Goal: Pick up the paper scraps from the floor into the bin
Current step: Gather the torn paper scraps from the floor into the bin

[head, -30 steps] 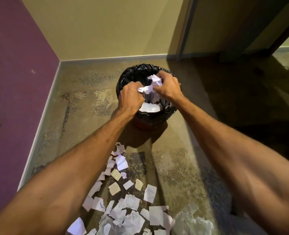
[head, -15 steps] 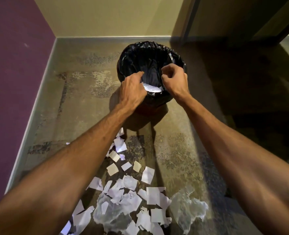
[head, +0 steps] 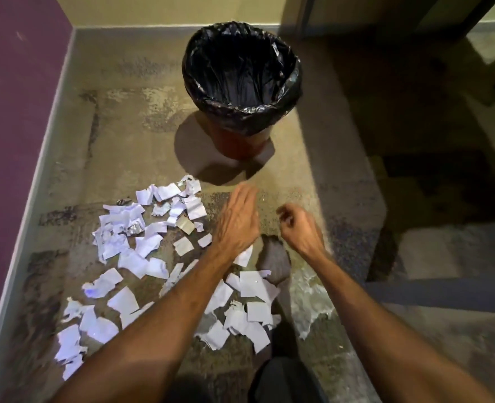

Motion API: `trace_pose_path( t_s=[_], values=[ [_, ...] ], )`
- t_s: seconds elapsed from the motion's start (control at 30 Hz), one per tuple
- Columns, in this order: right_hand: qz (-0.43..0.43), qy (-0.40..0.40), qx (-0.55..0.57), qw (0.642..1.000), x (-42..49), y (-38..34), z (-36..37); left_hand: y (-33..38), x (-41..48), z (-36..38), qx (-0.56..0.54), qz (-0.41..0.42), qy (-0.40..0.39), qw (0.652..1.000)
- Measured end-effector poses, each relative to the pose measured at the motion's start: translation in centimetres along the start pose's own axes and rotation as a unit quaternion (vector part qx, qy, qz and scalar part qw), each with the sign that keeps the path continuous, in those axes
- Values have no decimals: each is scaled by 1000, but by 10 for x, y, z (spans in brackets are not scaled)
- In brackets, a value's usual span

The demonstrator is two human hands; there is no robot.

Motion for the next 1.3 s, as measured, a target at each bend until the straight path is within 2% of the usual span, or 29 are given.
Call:
trace_pose_path(
  t_s=[0.07,0.17,0.27,0.33,0.43,0.6,0.8,0.97,1.03,1.13,1.3],
  values=[
    [53,-100,-85,990,-32,37,18,-6,-36,32,25,-4,-131,991],
    [126,-170,-250,945,-73,79,34,-22,-88,74,76,-22,-300,951],
    [199,-217,-277,915,-106,100,43,-37,-124,101,102,-23,-370,923],
    [200,-224,-267,916,-119,106,53,-40,-142,107,90,-27,-396,913],
    [186,-213,-225,932,-127,107,73,-37,-156,108,88,-19,-402,911],
    [123,-236,-185,946,-133,95,91,-41,-163,105,146,11,-416,897],
    [58,-255,-193,946,-132,82,104,-45,-161,101,163,12,-359,919],
    [26,-204,-215,955,-135,71,135,-44,-155,91,120,3,-310,943],
    [31,-185,-189,964,-135,72,141,-45,-156,87,83,-12,-297,951],
    [36,-188,-136,972,-132,75,139,-46,-158,83,31,-18,-287,957],
    [46,-189,-108,975,-114,83,130,-49,-154,77,21,-24,-281,959]
  ],
)
Point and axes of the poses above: each hand's wrist, its own x-axis towards the middle knuckle, its own z-axis out of the palm, y = z × x, the point moved 2 cm from there along x, towards the middle knuckle, and after that the axes turned 5 degrees about z, right-handed, at the moved point
